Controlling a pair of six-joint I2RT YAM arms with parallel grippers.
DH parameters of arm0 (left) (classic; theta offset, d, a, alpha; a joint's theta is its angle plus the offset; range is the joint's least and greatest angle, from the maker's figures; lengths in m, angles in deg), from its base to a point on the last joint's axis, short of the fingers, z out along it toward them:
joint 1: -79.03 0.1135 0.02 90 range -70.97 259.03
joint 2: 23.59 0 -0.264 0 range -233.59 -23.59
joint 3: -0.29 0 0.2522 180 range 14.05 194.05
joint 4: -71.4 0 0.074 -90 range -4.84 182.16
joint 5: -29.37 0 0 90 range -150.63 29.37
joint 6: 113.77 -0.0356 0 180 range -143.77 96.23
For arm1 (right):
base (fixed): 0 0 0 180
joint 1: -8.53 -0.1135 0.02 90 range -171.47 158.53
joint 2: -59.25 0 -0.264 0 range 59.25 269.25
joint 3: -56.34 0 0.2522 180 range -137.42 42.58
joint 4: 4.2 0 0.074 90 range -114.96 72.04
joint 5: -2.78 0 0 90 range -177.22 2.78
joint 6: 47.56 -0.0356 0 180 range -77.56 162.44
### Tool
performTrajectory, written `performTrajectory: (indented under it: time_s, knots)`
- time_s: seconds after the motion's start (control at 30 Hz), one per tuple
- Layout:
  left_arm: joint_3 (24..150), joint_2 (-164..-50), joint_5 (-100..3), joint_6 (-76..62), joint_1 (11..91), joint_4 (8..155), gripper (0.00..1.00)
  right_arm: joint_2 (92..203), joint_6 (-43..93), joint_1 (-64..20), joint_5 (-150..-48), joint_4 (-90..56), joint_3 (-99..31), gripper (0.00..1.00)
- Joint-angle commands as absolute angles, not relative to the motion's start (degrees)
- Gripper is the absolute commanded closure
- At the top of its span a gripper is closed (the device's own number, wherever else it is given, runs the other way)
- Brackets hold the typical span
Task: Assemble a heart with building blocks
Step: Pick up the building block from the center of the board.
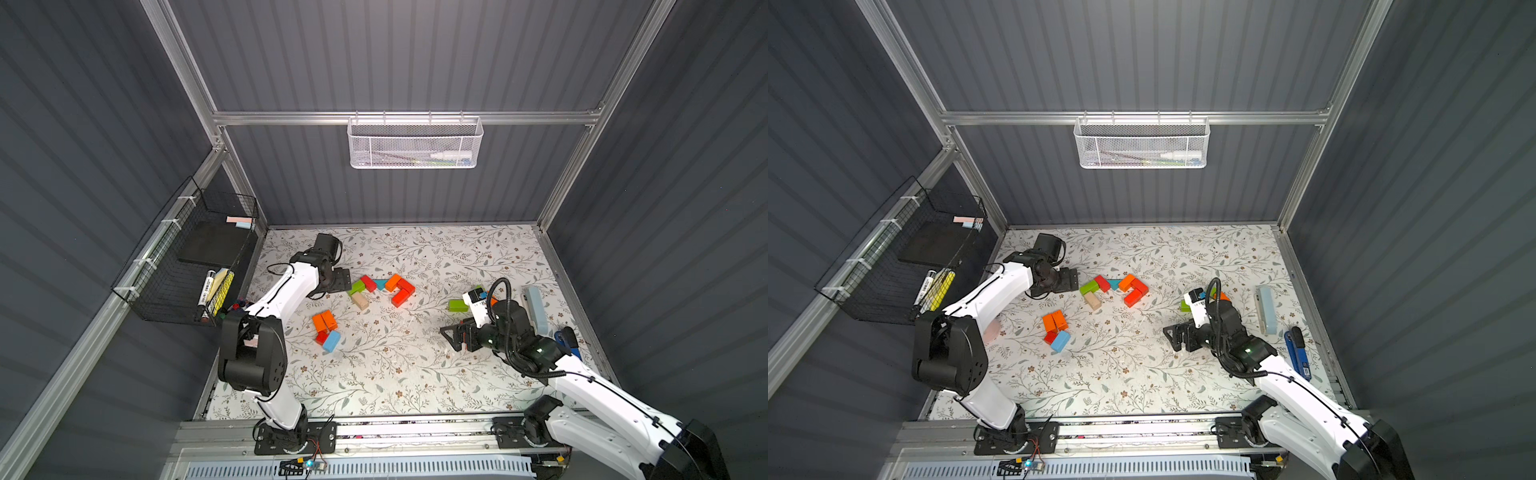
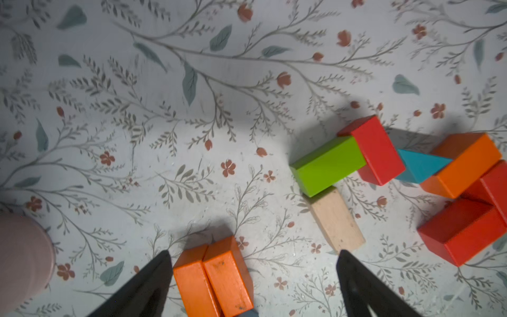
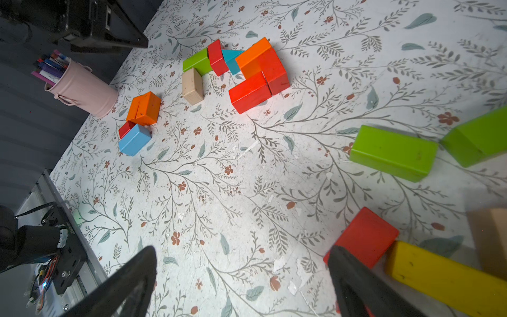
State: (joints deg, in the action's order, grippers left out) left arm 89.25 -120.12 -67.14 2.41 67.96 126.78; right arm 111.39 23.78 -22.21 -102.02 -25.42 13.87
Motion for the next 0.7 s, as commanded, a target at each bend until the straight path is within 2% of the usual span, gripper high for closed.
performTrajectory:
  time_s: [0.0,0.2,0.67]
  knots:
    - [86.59,-120.65,-65.56,9.74,67.33,128.41,0.05,111.54,22.51,-22.14,-103.26,-24.31,13.31,0.01]
    - [80.64,-118.49,-62.59,16.78,67.60,124.06,0.15,111.11,22.55,-22.10,-103.20,-24.87,13.57,0.01]
    - [76.45,-118.60,-60.89,20.95,67.60,122.24,0.19,111.28,22.78,-22.06,-102.23,-24.46,13.77,0.01]
